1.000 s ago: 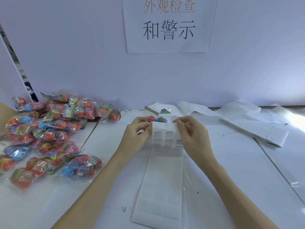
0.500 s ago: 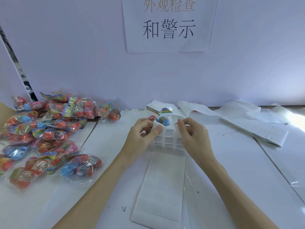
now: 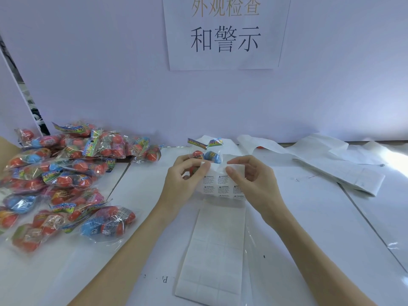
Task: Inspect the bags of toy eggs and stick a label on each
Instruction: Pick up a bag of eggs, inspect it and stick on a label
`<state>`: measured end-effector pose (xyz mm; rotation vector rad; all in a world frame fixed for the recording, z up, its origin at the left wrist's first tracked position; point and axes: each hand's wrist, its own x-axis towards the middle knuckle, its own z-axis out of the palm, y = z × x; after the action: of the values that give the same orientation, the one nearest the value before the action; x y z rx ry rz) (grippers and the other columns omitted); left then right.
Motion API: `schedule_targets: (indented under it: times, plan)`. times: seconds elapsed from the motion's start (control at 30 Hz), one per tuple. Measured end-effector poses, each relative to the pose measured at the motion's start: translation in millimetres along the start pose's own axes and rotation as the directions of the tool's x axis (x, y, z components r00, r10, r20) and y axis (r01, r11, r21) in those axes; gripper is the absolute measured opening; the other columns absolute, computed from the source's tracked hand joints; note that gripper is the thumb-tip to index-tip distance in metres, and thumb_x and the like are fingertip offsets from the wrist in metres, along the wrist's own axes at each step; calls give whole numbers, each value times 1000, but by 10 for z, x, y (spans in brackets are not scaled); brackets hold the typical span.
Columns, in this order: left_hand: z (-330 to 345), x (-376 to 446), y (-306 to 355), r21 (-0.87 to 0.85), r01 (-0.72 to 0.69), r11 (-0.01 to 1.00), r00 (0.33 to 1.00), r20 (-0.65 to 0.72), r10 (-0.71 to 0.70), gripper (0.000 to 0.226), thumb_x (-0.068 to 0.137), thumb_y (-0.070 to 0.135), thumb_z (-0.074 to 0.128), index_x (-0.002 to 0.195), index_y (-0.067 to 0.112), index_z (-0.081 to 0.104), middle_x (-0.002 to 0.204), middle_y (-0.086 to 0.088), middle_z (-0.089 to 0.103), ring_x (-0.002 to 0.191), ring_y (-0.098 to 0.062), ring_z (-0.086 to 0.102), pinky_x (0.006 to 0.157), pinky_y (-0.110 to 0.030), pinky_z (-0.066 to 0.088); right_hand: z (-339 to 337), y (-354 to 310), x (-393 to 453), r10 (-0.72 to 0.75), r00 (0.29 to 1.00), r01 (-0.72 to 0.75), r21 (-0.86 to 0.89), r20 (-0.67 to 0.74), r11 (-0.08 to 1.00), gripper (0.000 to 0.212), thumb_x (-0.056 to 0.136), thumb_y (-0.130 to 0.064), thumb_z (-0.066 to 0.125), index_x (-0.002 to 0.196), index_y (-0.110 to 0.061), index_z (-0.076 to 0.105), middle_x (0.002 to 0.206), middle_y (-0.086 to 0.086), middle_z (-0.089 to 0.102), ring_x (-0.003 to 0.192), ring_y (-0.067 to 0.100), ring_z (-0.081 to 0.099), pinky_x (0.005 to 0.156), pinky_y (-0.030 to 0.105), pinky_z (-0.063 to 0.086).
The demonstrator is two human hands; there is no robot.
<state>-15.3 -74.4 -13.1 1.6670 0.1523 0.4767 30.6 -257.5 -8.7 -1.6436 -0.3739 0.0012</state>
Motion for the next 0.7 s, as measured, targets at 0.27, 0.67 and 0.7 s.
schedule_targets:
  times: [0.27, 0.67, 0.7]
  plan:
    - [8, 35, -27, -4, -2, 1000, 999, -35, 2, 21, 98, 19, 71, 81, 11, 79, 115, 1, 63, 71, -10, 58, 63, -19, 48, -38, -29, 30, 100, 995, -100, 134, 3, 986, 10, 96, -18, 74, 88, -18, 79, 96, -4, 80, 85, 7, 71, 67, 17, 51]
    - [-4, -13, 14, 28, 12, 1000, 999, 39, -13, 46, 87, 54, 64, 100, 13, 81, 128, -1, 57, 100, -6, 63, 82, -27, 58, -13, -19, 2, 93, 993, -92, 20, -71, 996, 40, 100, -37, 69, 70, -12, 65, 70, -1, 66, 64, 8, 55, 57, 15, 40]
    - [-14, -14, 16, 3, 17, 1000, 998, 60, -17, 38, 89, 47, 69, 103, 14, 81, 128, -2, 56, 98, -9, 63, 83, -25, 57, -14, -17, 2, 93, 993, -92, 16, -78, 996, 40, 100, -37, 68, 69, -12, 65, 70, -2, 65, 64, 8, 55, 57, 15, 40]
